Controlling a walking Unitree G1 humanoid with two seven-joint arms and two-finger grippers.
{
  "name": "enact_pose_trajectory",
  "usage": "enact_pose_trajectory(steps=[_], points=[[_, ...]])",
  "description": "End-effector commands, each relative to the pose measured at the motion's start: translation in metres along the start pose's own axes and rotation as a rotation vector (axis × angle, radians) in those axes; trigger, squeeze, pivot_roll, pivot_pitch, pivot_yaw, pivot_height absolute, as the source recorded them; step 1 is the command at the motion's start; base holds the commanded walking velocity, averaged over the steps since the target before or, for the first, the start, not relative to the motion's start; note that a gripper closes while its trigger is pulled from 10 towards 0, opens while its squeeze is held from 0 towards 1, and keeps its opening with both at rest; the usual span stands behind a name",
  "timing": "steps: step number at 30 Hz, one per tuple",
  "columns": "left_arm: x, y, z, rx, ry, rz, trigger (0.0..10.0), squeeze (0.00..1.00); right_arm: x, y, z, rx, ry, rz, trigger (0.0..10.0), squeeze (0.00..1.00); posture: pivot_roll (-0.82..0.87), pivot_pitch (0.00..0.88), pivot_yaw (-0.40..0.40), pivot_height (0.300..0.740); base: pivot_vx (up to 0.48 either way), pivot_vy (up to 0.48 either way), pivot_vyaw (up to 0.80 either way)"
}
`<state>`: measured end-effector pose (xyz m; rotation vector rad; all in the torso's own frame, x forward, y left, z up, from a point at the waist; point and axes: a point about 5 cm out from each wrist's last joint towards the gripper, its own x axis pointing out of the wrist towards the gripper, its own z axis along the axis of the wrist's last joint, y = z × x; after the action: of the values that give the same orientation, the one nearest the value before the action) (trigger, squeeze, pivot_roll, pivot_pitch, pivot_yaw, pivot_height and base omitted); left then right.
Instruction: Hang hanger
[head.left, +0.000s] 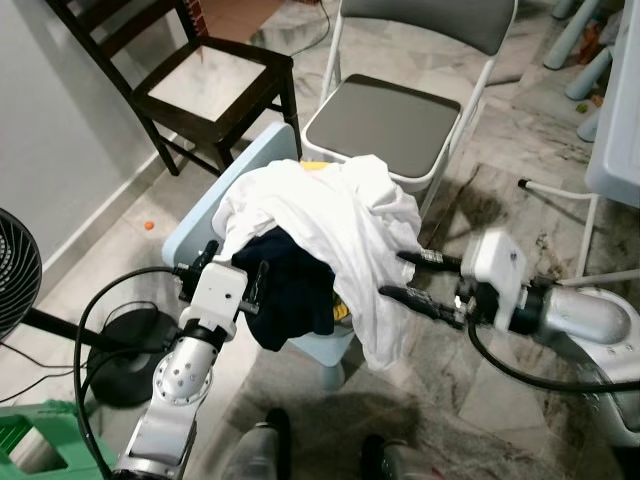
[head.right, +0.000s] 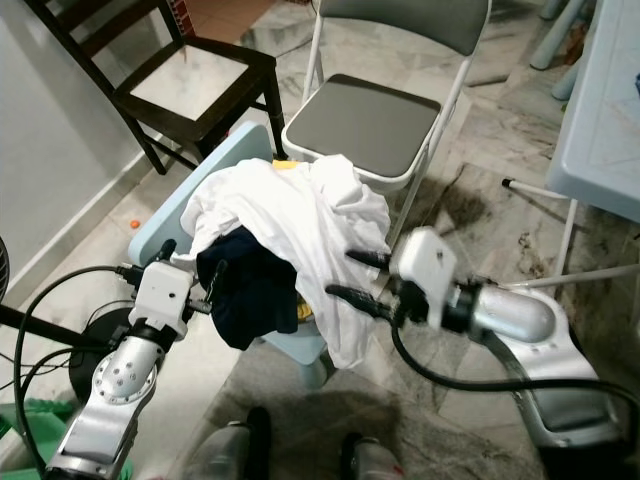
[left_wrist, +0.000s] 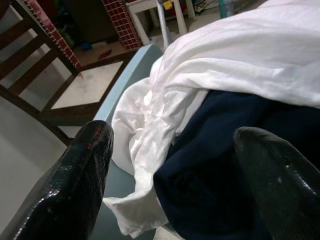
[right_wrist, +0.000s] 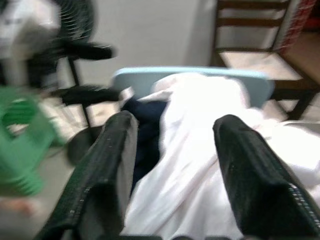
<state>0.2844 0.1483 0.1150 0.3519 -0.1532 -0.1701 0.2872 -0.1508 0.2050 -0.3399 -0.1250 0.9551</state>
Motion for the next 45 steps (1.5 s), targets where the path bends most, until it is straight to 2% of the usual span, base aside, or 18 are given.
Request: enact_pose_trajectory(steps=[1, 4, 6, 8, 9, 10, 11, 12, 13, 14, 15, 19, 24, 32, 33, 36, 40, 45], points=[[-0.006, 0.003, -0.004, 0.011, 0.015, 0.011, 10.0, 0.0, 0.016, 0.01, -0.011, 0.01, 0.02, -0.002, 10.0, 1.0, 0.16, 0.303, 0.034, 0.74, 0.0, 0.0, 0.0], [-0.006, 0.003, -0.003, 0.015, 0.011, 0.013, 10.0, 0.0, 0.036, 0.02, -0.016, 0.042, -0.007, -0.023, 10.0, 1.0, 0.17, 0.302, 0.03, 0.74, 0.0, 0.0, 0.0], [-0.006, 0.003, -0.003, 0.015, 0.01, 0.013, 10.0, 0.0, 0.04, 0.022, -0.017, 0.044, -0.008, -0.032, 10.0, 1.0, 0.17, 0.303, 0.03, 0.74, 0.0, 0.0, 0.0], [-0.007, 0.004, -0.003, 0.019, 0.009, 0.016, 10.0, 0.0, 0.055, 0.026, -0.025, 0.008, 0.011, -0.1, 10.0, 1.0, 0.19, 0.303, 0.026, 0.74, 0.0, 0.0, 0.0], [-0.008, 0.004, -0.003, 0.02, 0.009, 0.018, 10.0, 0.0, 0.064, 0.028, -0.028, -0.016, 0.024, -0.15, 10.0, 0.91, 0.19, 0.308, 0.027, 0.74, 0.0, 0.0, 0.0], [-0.009, 0.005, -0.003, 0.022, 0.01, 0.02, 10.0, 0.0, 0.074, 0.029, -0.03, -0.026, 0.029, -0.217, 10.0, 0.5, 0.2, 0.31, 0.026, 0.74, 0.0, 0.0, 0.0], [-0.011, 0.005, -0.003, 0.022, 0.011, 0.021, 10.0, 0.0, 0.081, 0.028, -0.031, -0.019, 0.029, -0.276, 10.0, 0.25, 0.2, 0.314, 0.026, 0.74, 0.0, 0.0, 0.0], [-0.012, 0.005, -0.003, 0.023, 0.012, 0.021, 10.0, 0.0, 0.086, 0.026, -0.032, 0.0, 0.028, -0.33, 10.0, 0.12, 0.2, 0.317, 0.025, 0.74, 0.0, 0.0, 0.0], [-0.012, 0.005, -0.003, 0.023, 0.012, 0.021, 10.0, 0.0, 0.086, 0.026, -0.032, 0.0, 0.028, -0.33, 10.0, 0.12, 0.2, 0.317, 0.025, 0.74, 0.0, 0.0, 0.0], [-0.013, 0.005, -0.003, 0.025, 0.014, 0.02, 10.0, 0.0, 0.091, 0.025, -0.031, -0.01, 0.024, -0.359, 10.0, 0.0, 0.2, 0.319, 0.026, 0.74, 0.0, 0.0, 0.0], [-0.015, 0.005, -0.004, 0.026, 0.017, 0.018, 10.0, 0.0, 0.098, 0.025, -0.028, -0.043, 0.019, -0.393, 10.0, 0.0, 0.21, 0.324, 0.027, 0.74, 0.0, 0.0, 0.0], [-0.017, 0.005, -0.002, 0.025, 0.013, 0.01, 10.0, 0.0, 0.112, 0.028, -0.034, -0.022, 0.057, -0.425, 10.0, 0.0, 0.22, 0.332, 0.027, 0.74, 0.0, 0.0, 0.0], [-0.022, 0.005, -0.001, 0.025, 0.011, 0.004, 10.0, 0.0, 0.119, 0.025, -0.05, -0.009, 0.126, -0.523, 10.0, 0.0, 0.23, 0.337, 0.024, 0.74, 0.0, 0.0, 0.0], [-0.031, 0.0, -0.004, 0.0, 0.023, 0.01, 10.0, 0.0, 0.118, 0.018, -0.065, 0.078, 0.19, -0.572, 10.0, 0.0, 0.26, 0.338, -0.011, 0.74, 0.0, 0.0, 0.0], [-0.032, 0.001, -0.003, -0.003, 0.02, 0.012, 10.0, 0.0, 0.118, 0.013, -0.065, 0.122, 0.188, -0.594, 0.0, 0.0, 0.28, 0.341, -0.016, 0.74, 0.0, 0.0, 0.0], [-0.032, 0.004, -0.001, 0.005, 0.012, 0.009, 10.0, 0.0, 0.12, 0.009, -0.062, 0.14, 0.179, -0.593, 0.0, 0.0, 0.3, 0.332, -0.015, 0.74, 0.0, 0.0, 0.0], [-0.033, 0.018, 0.001, 0.03, 0.012, 0.049, 10.0, 0.0, 0.126, 0.007, -0.062, 0.17, 0.169, -0.587, 0.0, 0.0, 0.34, 0.327, -0.024, 0.74, 0.0, 0.0, 0.0], [-0.034, 0.019, 0.0, 0.036, 0.016, 0.071, 10.0, 0.0, 0.126, 0.004, -0.059, 0.226, 0.127, -0.59, 0.0, 0.0, 0.36, 0.33, -0.035, 0.74, 0.0, 0.0, 0.0]])
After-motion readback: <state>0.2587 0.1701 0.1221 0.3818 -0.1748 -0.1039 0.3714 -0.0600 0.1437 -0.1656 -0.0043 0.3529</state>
